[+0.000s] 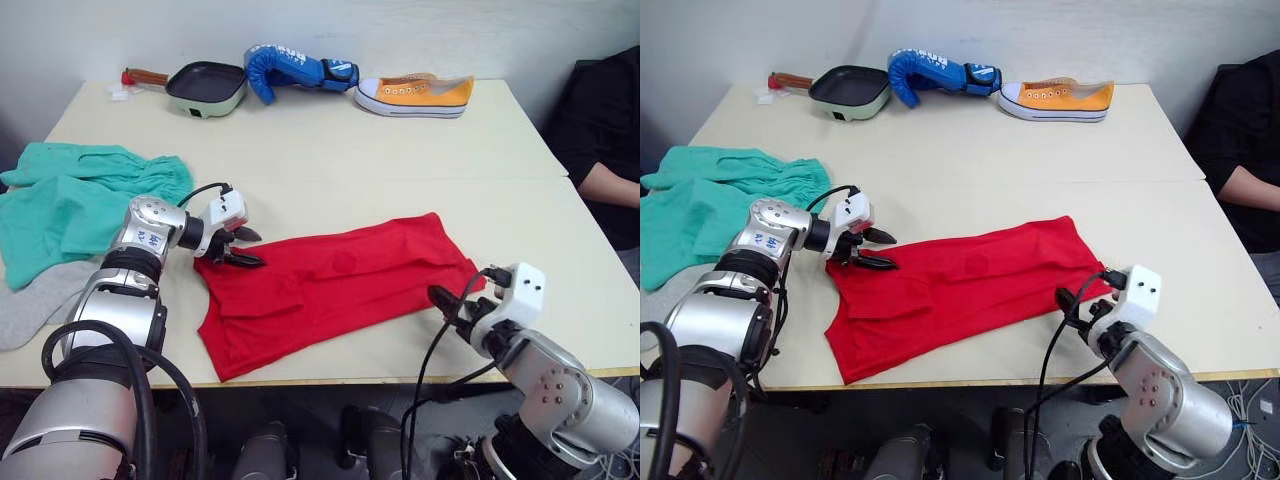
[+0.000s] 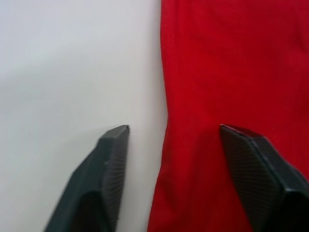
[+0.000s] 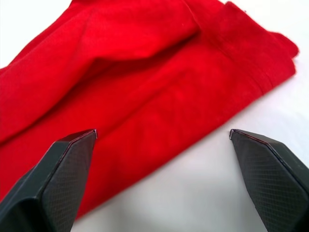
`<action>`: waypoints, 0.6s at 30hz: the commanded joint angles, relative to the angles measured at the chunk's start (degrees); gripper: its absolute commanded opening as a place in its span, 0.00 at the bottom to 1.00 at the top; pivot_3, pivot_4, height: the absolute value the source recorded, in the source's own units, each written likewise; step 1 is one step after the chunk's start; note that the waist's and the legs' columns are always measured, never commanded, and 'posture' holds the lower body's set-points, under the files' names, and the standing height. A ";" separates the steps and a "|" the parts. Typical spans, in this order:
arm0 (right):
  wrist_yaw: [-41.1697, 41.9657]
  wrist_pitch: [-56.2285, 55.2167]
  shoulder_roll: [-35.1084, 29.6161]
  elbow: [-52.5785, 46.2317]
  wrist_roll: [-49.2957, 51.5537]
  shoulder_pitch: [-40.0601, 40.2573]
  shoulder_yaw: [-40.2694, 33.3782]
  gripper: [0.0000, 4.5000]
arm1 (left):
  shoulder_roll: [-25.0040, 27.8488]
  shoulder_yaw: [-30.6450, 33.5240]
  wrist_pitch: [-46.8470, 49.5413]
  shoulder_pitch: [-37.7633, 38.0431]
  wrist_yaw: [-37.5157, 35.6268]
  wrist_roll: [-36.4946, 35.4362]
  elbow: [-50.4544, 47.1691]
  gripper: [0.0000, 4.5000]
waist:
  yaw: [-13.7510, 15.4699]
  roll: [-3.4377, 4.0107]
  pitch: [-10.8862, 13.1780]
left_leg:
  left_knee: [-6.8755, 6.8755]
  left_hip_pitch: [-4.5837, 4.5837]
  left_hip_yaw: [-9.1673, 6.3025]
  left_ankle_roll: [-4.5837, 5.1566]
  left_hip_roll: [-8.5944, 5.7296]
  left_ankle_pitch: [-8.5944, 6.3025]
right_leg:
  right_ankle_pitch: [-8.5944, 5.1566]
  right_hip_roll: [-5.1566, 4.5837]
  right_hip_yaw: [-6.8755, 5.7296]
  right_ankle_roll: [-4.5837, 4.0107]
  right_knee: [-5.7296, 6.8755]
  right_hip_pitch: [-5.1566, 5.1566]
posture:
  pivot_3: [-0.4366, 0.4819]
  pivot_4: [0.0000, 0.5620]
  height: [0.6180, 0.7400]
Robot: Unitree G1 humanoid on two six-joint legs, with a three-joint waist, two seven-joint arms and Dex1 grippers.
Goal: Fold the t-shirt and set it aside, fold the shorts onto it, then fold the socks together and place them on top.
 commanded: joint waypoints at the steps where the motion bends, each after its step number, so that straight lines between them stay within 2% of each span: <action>1: -1.85 -2.82 0.89 4.64 0.42 1.73 0.43 0.78 | -0.07 0.92 -0.34 -0.63 -0.52 0.40 -0.10 0.37 | -0.53 -0.13 -0.08 | 0.00 0.00 0.00 0.00 0.00 0.00 | 0.00 0.00 0.00 0.00 0.00 0.01 | 0.48 0.27 1.00; 6: -1.97 -4.69 0.48 6.20 2.53 1.65 1.45 0.37 | 0.44 1.83 0.40 0.20 -2.96 -0.43 -0.45 0.01 | -1.17 -0.21 -0.13 | 0.00 0.04 -0.01 0.01 0.02 0.00 | 0.00 0.00 0.00 0.00 -0.01 0.06 | 0.48 0.27 1.00; 11: -1.61 -6.26 -1.77 8.67 4.34 0.33 2.67 0.00 | 1.74 2.61 1.35 2.18 -6.47 -0.72 -1.29 0.00 | -1.78 -0.21 -0.13 | -0.05 0.07 -0.01 -0.02 0.06 0.02 | 0.00 0.04 0.00 0.00 0.01 0.04 | 0.48 0.27 1.00; 18: -0.64 -8.85 -6.42 14.77 7.40 -2.71 4.37 0.00 | 4.81 4.36 2.76 5.96 -8.21 -1.85 -3.62 0.00 | -2.45 -0.21 -0.13 | -0.06 0.11 0.00 -0.02 0.07 0.02 | 0.00 0.02 0.04 0.00 0.02 0.05 | 0.48 0.27 1.00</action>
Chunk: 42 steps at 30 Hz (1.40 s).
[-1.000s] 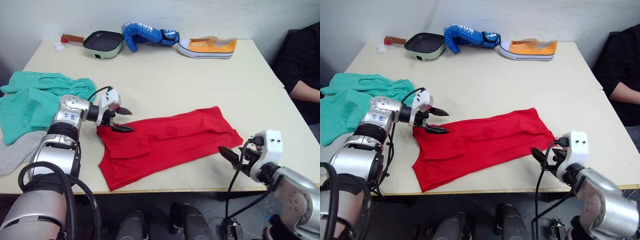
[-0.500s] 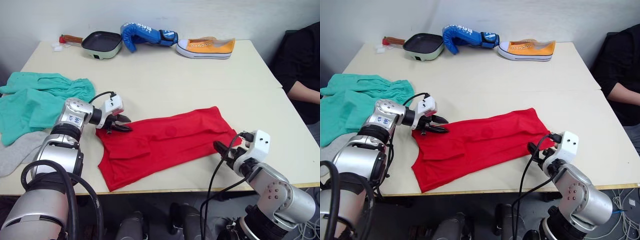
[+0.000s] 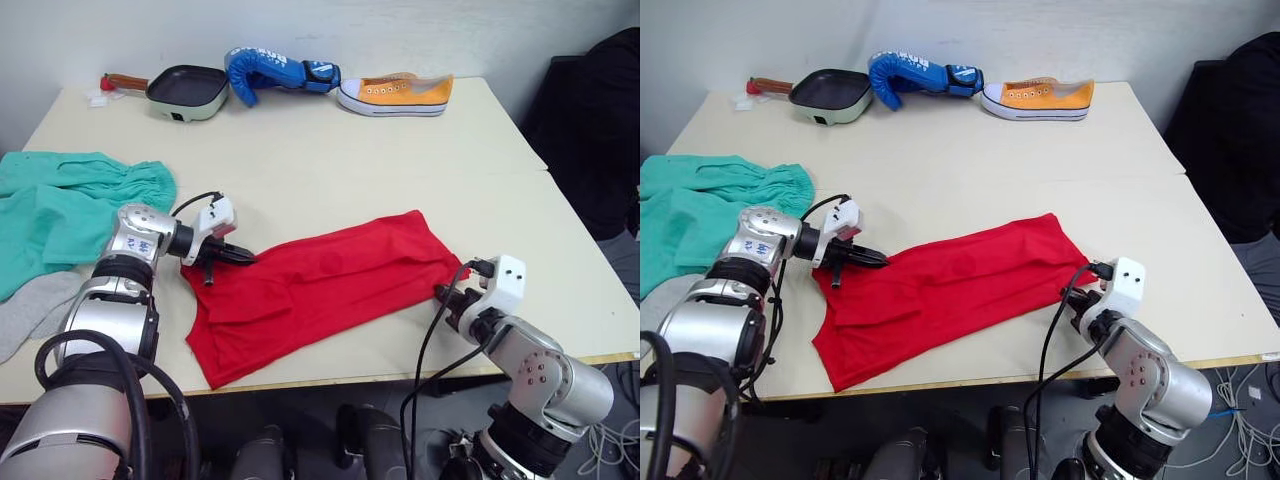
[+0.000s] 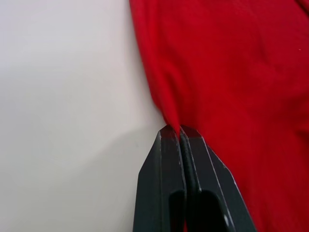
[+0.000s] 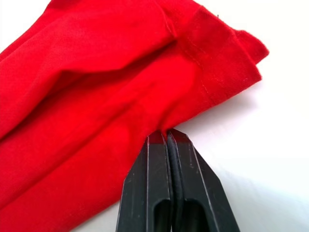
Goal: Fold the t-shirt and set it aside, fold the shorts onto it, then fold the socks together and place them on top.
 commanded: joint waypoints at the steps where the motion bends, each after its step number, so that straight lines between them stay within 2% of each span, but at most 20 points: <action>1: 1.24 -1.26 -2.97 4.58 2.49 -2.10 2.56 0.00 | 2.53 0.98 1.58 2.35 -1.33 -0.80 -1.86 0.00 | -0.13 0.01 0.01 | 0.00 0.02 0.01 0.00 0.00 0.00 | 0.00 0.00 0.02 0.00 0.02 0.00 | 0.48 0.27 1.00; 6: 3.71 -7.27 -11.06 16.34 2.77 -7.82 8.10 0.00 | 4.32 3.35 6.35 7.21 -3.21 -3.97 -6.92 0.00 | -0.22 0.08 0.05 | 0.00 0.06 0.05 0.00 0.01 0.00 | 0.00 -0.02 0.06 0.00 0.06 -0.01 | 0.48 0.27 1.00; 11: 6.85 -16.87 -17.87 35.40 1.71 -18.00 13.91 0.00 | 6.17 6.97 17.38 17.64 -2.51 -9.77 -22.74 0.00 | -0.26 0.14 0.09 | -0.03 0.12 0.10 -0.02 0.02 0.01 | -0.02 -0.04 0.10 -0.03 0.09 -0.02 | 0.48 0.27 1.00; 15: 9.46 -27.15 -21.38 55.46 -0.47 -28.86 18.29 0.00 | 7.16 10.67 26.80 27.68 2.79 -14.26 -38.04 0.00 | -0.33 0.20 0.12 | -0.06 0.23 0.22 0.01 0.01 0.02 | -0.02 -0.09 0.20 -0.03 0.17 0.00 | 0.48 0.27 1.00; 21: 12.18 -43.37 -22.69 82.89 -4.46 -42.56 23.07 0.00 | 5.67 16.14 43.05 39.82 12.95 -22.34 -61.13 0.00 | -0.26 0.29 0.18 | -0.11 0.30 0.27 0.00 0.02 0.02 | -0.02 -0.10 0.30 -0.03 0.18 0.01 | 0.48 0.27 1.00; 24: 12.54 -49.00 -22.69 91.82 -5.56 -46.49 23.82 0.00 | 3.70 18.66 49.52 42.92 18.60 -26.28 -68.70 0.00 | 0.03 0.29 0.18 | -0.12 0.30 0.27 0.00 0.02 0.02 | -0.02 -0.11 0.32 -0.03 0.16 0.04 | 0.48 0.27 1.00; 27: 13.58 -52.93 -22.65 96.77 -6.30 -48.80 24.50 0.00 | 1.69 19.50 53.90 45.89 23.42 -28.86 -75.56 0.00 | 0.10 0.29 0.18 | -0.11 0.30 0.24 0.00 0.01 0.03 | -0.02 -0.13 0.32 -0.03 0.11 0.09 | 0.48 0.27 1.00; 30: 15.80 -54.13 -22.98 97.37 -5.91 -49.88 24.40 0.00 | 0.78 19.98 56.21 46.20 26.91 -30.24 -77.10 0.00 | 0.11 0.29 0.18 | -0.11 0.32 0.23 -0.01 0.01 0.03 | -0.02 -0.13 0.32 -0.03 0.09 0.13 | 0.48 0.27 1.00; 32: 17.90 -53.08 -23.73 95.16 -5.73 -49.59 24.75 0.00 | 1.45 20.13 56.66 45.31 27.32 -31.02 -75.64 0.09 | 0.12 0.30 0.18 | -0.13 0.32 0.22 -0.04 0.01 0.05 | -0.02 -0.12 0.31 -0.03 0.11 0.13 | 0.48 0.27 1.00; 34: 20.38 -50.85 -24.56 91.14 -5.35 -48.41 25.34 0.09 | 2.71 20.01 56.63 44.54 26.25 -31.89 -74.10 0.19 | 0.14 0.34 0.20 | -0.16 0.32 0.22 -0.06 0.01 0.06 | -0.02 -0.12 0.30 -0.03 0.10 0.12 | 0.48 0.27 1.00; 35: 22.35 -47.70 -25.34 86.00 -4.50 -46.54 25.83 0.13 | 3.69 19.79 56.49 44.09 24.75 -32.56 -73.24 0.25 | 0.15 0.34 0.21 | -0.17 0.30 0.21 -0.06 0.01 0.06 | -0.02 -0.12 0.30 -0.03 0.08 0.11 | 0.48 0.27 1.00; 38: 26.00 -34.63 -28.41 63.28 -0.09 -37.34 26.55 0.34 | 7.81 19.34 56.22 40.73 18.65 -34.49 -67.43 0.46 | 0.53 0.34 0.21 | -0.27 0.25 0.08 -0.08 0.02 0.07 | -0.02 -0.11 0.24 -0.03 -0.07 0.10 | 0.48 0.27 1.00; 42: 24.77 -15.34 -31.11 32.94 8.67 -23.94 23.31 0.65 | 12.38 16.63 55.42 31.10 10.88 -34.84 -56.74 0.75 | 1.63 0.38 0.23 | -0.24 -0.15 -0.34 -0.16 0.02 0.11 | -0.02 -0.03 0.12 -0.03 -0.25 -0.01 | 0.48 0.27 1.00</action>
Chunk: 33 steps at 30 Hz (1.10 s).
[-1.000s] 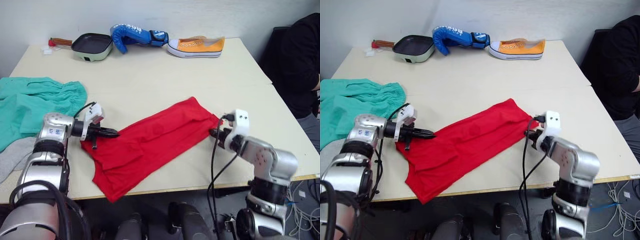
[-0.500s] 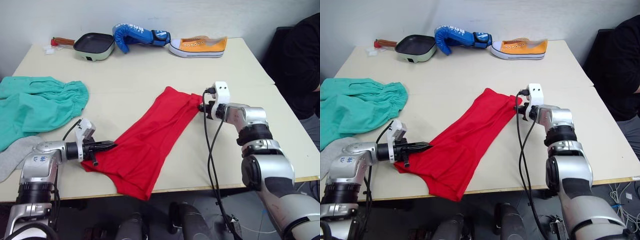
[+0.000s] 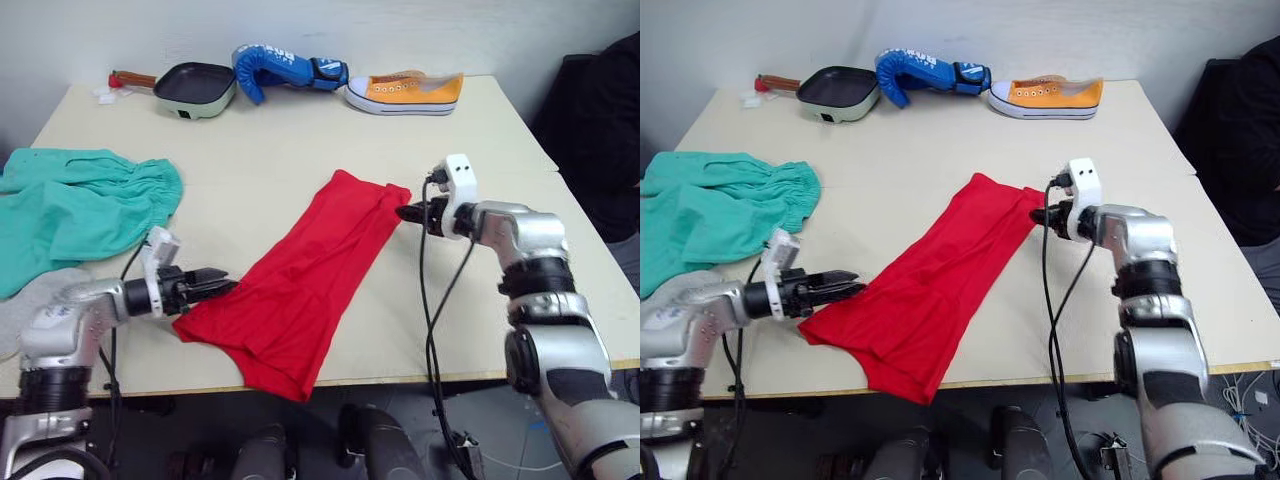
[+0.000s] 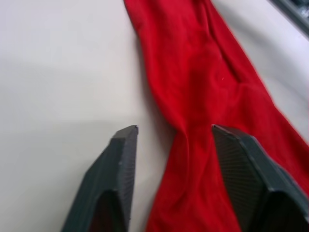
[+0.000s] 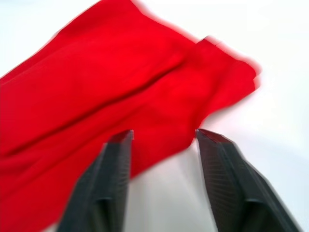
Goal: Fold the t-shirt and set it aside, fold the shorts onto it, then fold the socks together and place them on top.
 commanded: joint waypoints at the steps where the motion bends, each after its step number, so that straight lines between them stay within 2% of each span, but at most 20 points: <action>1: -0.90 17.06 -0.91 -25.48 9.21 8.51 -4.14 0.73 | 2.28 -2.82 -3.08 -9.48 -5.67 0.86 9.37 0.81 | 0.36 0.04 0.03 | 0.01 -0.06 -0.09 -0.02 0.00 0.02 | 0.00 0.00 -0.02 0.00 -0.03 0.01 | 0.48 0.27 1.00; 4: -2.61 30.54 2.72 -42.50 16.03 17.61 -8.72 0.96 | -0.66 -8.78 -10.14 -21.46 -6.33 7.29 23.04 1.00 | 1.67 0.07 0.04 | 0.11 -0.11 -0.27 -0.06 -0.05 0.05 | 0.00 0.01 -0.07 0.00 -0.05 0.09 | 0.48 0.27 1.00; 5: -3.09 33.98 4.54 -46.45 17.48 19.72 -9.76 0.99 | -2.00 -10.06 -12.05 -24.75 -6.27 8.82 27.23 1.00 | 1.79 0.08 0.04 | 0.15 -0.09 -0.28 -0.06 -0.05 0.05 | 0.00 0.02 -0.08 0.00 -0.04 0.13 | 0.48 0.27 1.00; 9: -6.20 38.24 10.71 -57.09 23.89 28.91 -9.46 0.99 | -8.28 -14.36 -21.20 -35.60 -6.36 15.04 42.86 1.00 | 1.92 0.03 0.03 | 0.19 -0.11 -0.27 0.00 -0.15 0.06 | 0.01 0.00 -0.08 0.02 0.04 0.14 | 0.48 0.27 1.00; 12: -10.96 38.24 15.88 -58.89 25.64 33.08 -7.62 0.99 | -13.00 -16.66 -27.91 -40.40 -4.14 19.69 52.00 1.00 | 1.49 0.02 0.03 | 0.16 -0.14 -0.23 0.02 -0.17 0.05 | 0.02 0.04 -0.10 0.03 -0.01 0.12 | 0.48 0.27 1.00; 16: -15.84 38.24 20.27 -56.96 26.08 35.44 -5.35 0.99 | -17.52 -16.69 -32.61 -43.60 0.59 23.01 59.46 1.00 | 0.99 0.01 0.02 | 0.15 -0.10 -0.20 0.00 -0.15 0.06 | 0.02 0.07 -0.08 0.03 0.05 0.10 | 0.48 0.27 1.00; 23: -21.09 38.24 24.81 -52.76 25.35 34.74 -3.62 0.99 | -20.75 -16.09 -35.53 -45.00 4.82 26.51 63.64 1.00 | 0.21 -0.11 -0.05 | 0.16 -0.03 -0.24 -0.01 -0.14 0.11 | 0.02 0.05 -0.07 0.03 0.12 0.13 | 0.48 0.27 1.00; 24: -21.50 38.24 25.24 -52.31 25.10 34.59 -3.21 1.00 | -21.03 -15.90 -35.69 -45.02 5.15 26.77 63.86 0.96 | 0.19 -0.11 -0.05 | 0.17 -0.01 -0.24 -0.01 -0.14 0.11 | 0.02 0.04 -0.07 0.03 0.14 0.13 | 0.48 0.27 1.00; 26: -22.37 37.84 26.12 -50.66 24.05 34.40 -1.55 0.91 | -21.94 -15.85 -36.24 -44.79 6.16 27.54 64.25 0.88 | 0.09 -0.12 -0.06 | 0.16 0.01 -0.24 -0.01 -0.13 0.11 | 0.02 0.04 -0.06 0.03 0.16 0.13 | 0.48 0.27 1.00; 28: -23.03 36.87 26.36 -48.88 23.16 34.30 -0.17 0.80 | -22.78 -15.76 -36.46 -44.66 6.33 27.97 64.52 0.76 | 0.10 -0.13 -0.07 | 0.15 0.03 -0.24 -0.02 -0.12 0.12 | 0.02 0.04 -0.06 0.03 0.17 0.13 | 0.48 0.27 1.00; 33: -23.74 34.85 24.88 -46.69 21.46 33.92 2.51 0.39 | -23.93 -15.32 -37.05 -44.37 6.60 29.27 64.88 0.40 | 0.11 -0.17 -0.09 | 0.15 0.03 -0.24 -0.02 -0.12 0.12 | 0.02 0.04 -0.06 0.03 0.17 0.13 | 0.48 0.27 1.00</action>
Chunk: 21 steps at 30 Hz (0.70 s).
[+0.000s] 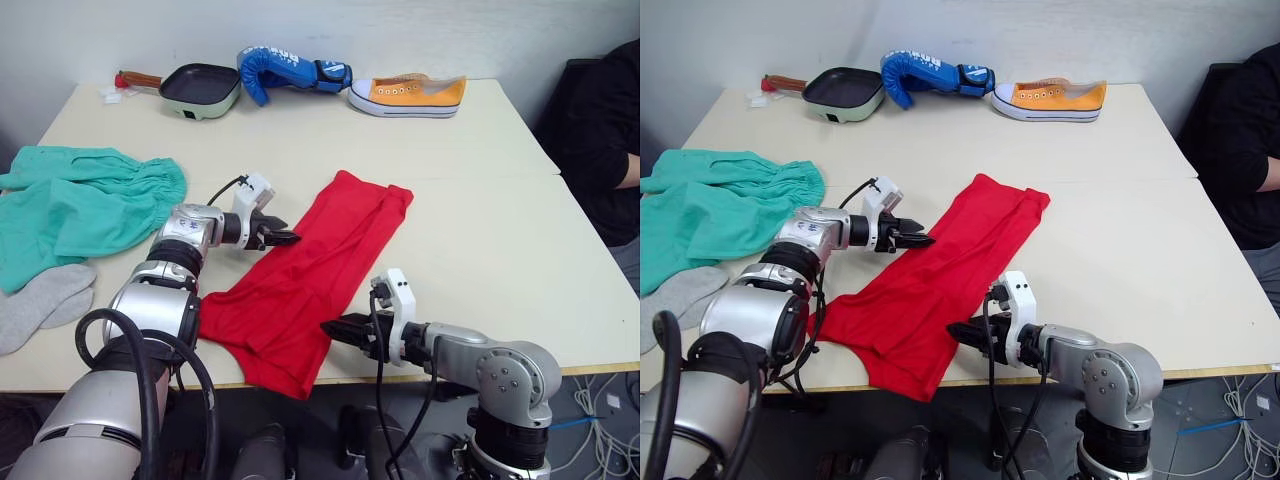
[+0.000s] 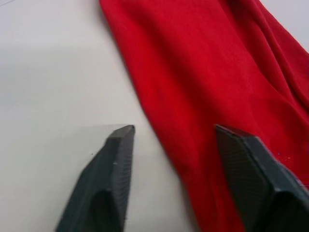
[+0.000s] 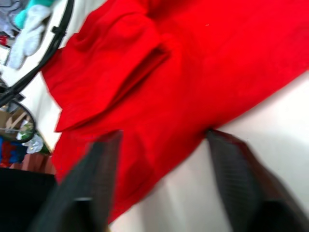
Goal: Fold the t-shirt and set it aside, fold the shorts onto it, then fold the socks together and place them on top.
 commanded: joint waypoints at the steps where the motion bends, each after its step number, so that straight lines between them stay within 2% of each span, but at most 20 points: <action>1: -0.89 0.64 -0.73 3.42 -1.15 1.30 4.21 0.32 | -0.87 0.28 -0.47 -0.34 0.21 1.25 0.38 0.34 | 0.00 0.00 0.00 | 0.00 0.00 0.00 0.00 0.00 0.00 | 0.00 0.00 0.00 0.00 0.00 0.00 | 0.48 0.27 1.00; 5: -0.65 -0.43 -2.09 3.78 -1.52 0.58 5.61 0.00 | -1.03 1.17 -0.35 -0.23 0.34 1.23 0.41 0.06 | -0.06 -0.01 0.00 | -0.01 0.00 0.00 0.00 0.01 0.00 | 0.00 0.01 0.00 0.00 -0.01 0.00 | 0.48 0.27 1.00; 6: -0.59 -0.65 -2.30 3.88 -1.52 0.47 5.76 0.00 | -1.03 1.34 -0.32 -0.20 0.23 1.23 0.40 0.00 | -0.06 -0.06 -0.03 | -0.02 0.00 0.00 0.00 0.01 0.00 | 0.00 0.01 0.00 0.00 -0.01 0.00 | 0.48 0.27 1.00; 12: 3.07 -0.12 -8.06 4.28 0.37 -2.49 5.08 0.00 | 0.07 2.54 -0.40 0.74 -1.04 0.64 -0.16 0.00 | 0.06 -0.08 -0.04 | -0.01 -0.02 -0.02 0.00 0.02 0.00 | 0.00 0.00 -0.02 0.00 -0.02 0.00 | 0.48 0.27 1.00; 15: 7.99 -0.20 -15.87 6.61 1.98 -6.15 5.08 0.00 | 1.28 4.22 0.55 1.27 -1.84 -0.46 -0.82 0.00 | 0.08 -0.08 -0.04 | -0.01 -0.08 -0.02 0.03 -0.01 -0.01 | 0.00 -0.02 -0.03 0.00 -0.07 -0.01 | 0.48 0.27 1.00; 21: 21.28 -7.81 -32.95 15.04 1.95 -13.07 12.51 0.00 | 3.87 7.75 5.16 4.83 -5.92 -4.56 -6.94 0.00 | 0.34 -0.11 -0.01 | 0.05 -0.13 -0.05 0.12 -0.04 -0.05 | 0.00 -0.08 -0.09 0.00 -0.11 0.00 | 0.48 0.27 1.00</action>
